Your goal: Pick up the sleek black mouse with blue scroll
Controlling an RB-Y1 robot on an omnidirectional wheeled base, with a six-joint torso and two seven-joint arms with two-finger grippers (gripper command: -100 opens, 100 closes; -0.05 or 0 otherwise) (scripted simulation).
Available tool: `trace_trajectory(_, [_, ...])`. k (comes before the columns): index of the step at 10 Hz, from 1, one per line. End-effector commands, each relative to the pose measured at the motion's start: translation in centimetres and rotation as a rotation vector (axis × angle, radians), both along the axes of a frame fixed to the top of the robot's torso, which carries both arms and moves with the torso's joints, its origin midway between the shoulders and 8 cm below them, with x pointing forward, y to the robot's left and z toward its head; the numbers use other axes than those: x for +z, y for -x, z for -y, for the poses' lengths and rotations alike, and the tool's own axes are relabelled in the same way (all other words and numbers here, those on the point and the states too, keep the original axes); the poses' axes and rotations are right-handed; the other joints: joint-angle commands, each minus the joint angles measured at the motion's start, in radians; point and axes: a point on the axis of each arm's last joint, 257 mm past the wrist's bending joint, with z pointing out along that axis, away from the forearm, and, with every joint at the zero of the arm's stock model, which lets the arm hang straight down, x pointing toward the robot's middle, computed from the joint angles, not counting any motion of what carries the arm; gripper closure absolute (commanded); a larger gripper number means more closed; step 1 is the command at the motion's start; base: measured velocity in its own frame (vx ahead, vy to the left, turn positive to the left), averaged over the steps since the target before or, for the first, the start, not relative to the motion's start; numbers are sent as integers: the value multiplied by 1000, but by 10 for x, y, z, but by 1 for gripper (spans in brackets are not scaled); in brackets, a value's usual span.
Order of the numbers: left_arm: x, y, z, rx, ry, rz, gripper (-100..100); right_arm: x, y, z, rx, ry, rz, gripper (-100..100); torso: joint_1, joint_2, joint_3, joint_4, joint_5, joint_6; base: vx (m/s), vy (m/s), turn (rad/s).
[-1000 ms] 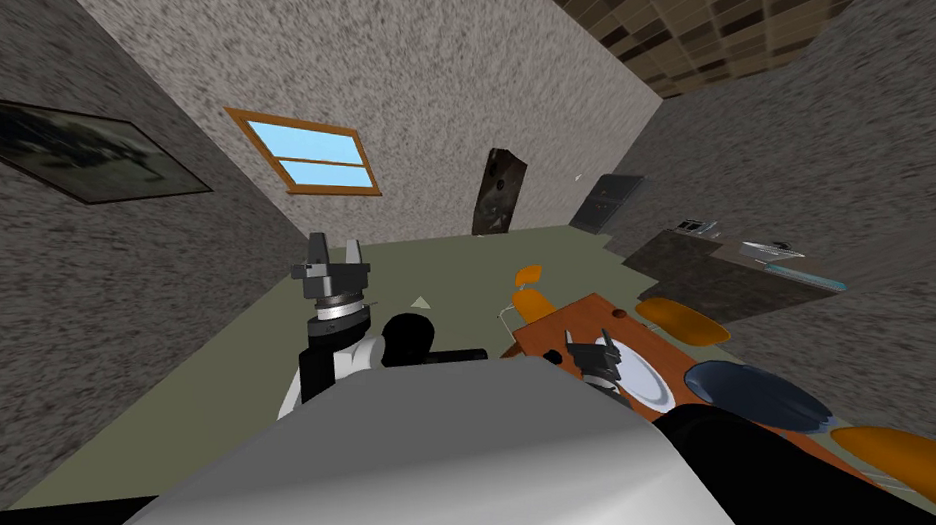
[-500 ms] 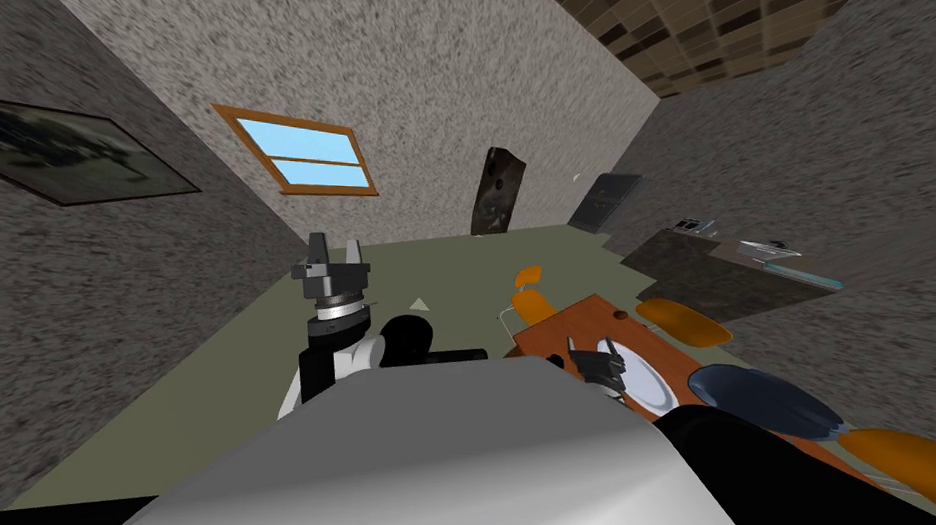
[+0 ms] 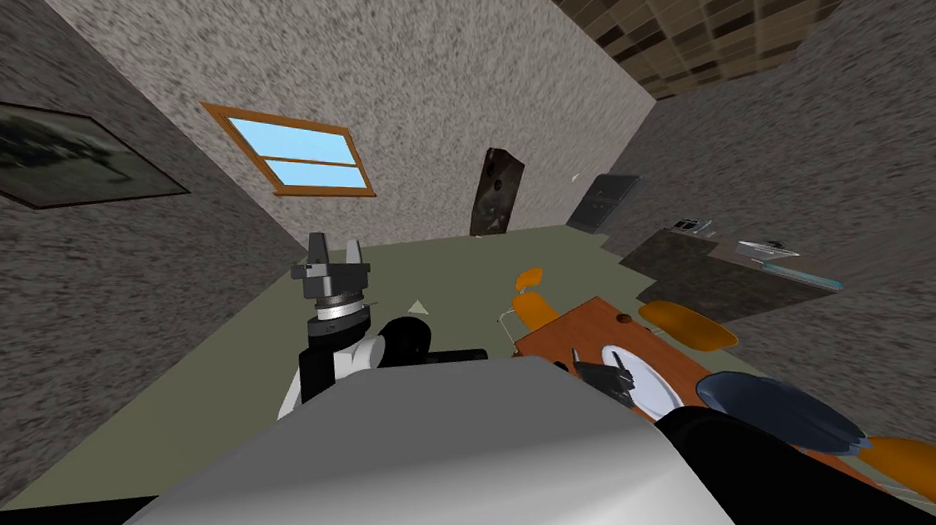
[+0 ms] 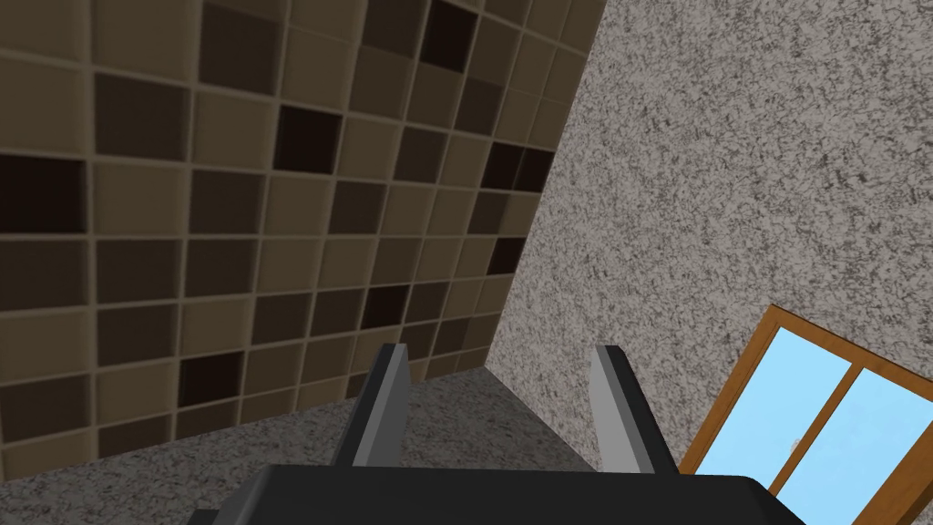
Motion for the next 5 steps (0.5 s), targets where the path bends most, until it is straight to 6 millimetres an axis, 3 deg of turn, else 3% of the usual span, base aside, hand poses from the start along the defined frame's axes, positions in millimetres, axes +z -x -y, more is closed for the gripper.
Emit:
trace_trajectory(1, [0,0,0,0,0,0,0,-4,1,0,-5,-11,-3,-100,0,0,0,0,0,0,70,5,-36])
trace_trajectory(2, [0,0,0,0,0,0,0,-20,18,8,-51,-86,-12,-100,1,1,0,0,0,0,50,14,-44])
trace_trajectory(4, [0,0,0,0,0,0,0,-20,18,8,-51,-86,-12,-100,0,0,0,0,0,0,84,-3,-21])
trace_trajectory(5, [0,0,0,0,0,0,0,-37,36,15,-98,-162,-17,-100,0,0,0,0,0,0,88,7,-39])
